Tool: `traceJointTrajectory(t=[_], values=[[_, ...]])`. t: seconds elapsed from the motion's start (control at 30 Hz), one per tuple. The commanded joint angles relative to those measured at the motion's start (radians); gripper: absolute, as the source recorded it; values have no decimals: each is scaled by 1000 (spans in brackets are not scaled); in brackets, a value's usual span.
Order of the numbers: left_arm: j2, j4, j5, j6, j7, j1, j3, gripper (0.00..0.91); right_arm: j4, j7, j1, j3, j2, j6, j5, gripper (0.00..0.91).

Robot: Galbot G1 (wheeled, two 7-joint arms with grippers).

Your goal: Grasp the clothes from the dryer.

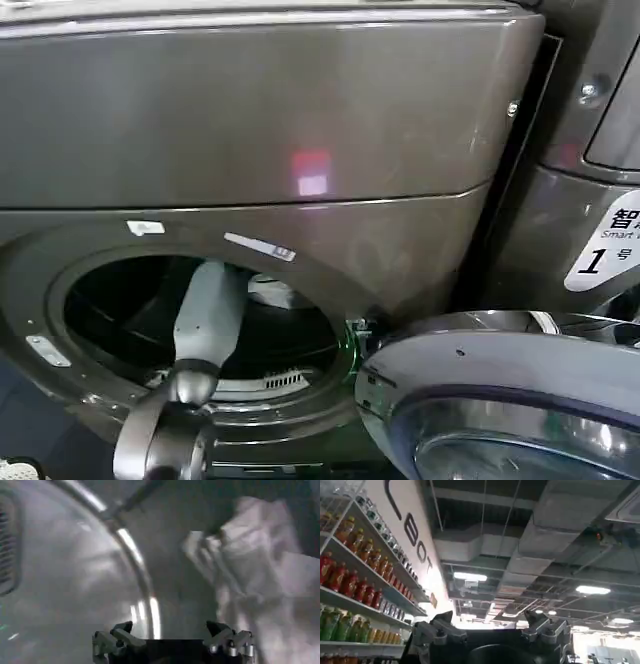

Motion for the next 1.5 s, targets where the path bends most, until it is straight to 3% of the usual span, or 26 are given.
traceJointTrajectory(t=[0.03,0.5,0.63,0.9,1.17,1.5], values=[[5,29,-113,85,97,-1,-9,907,-9,-1,5,-15,5,15,-13,907],[8,140,-116,158,11,-20,-25,907,-3,-3,19,-35,15,20,-34,907],[10,165,-123,230,24,-21,-26,907,12,-3,26,-36,19,17,-33,907],[11,229,-150,252,3,-18,-36,907,7,-3,31,-48,19,20,-43,907],[27,278,-166,273,-149,-26,-17,907,9,-5,31,-55,20,29,-46,907],[24,321,-208,304,-118,-19,-30,907,10,-5,29,-55,20,31,-43,907]])
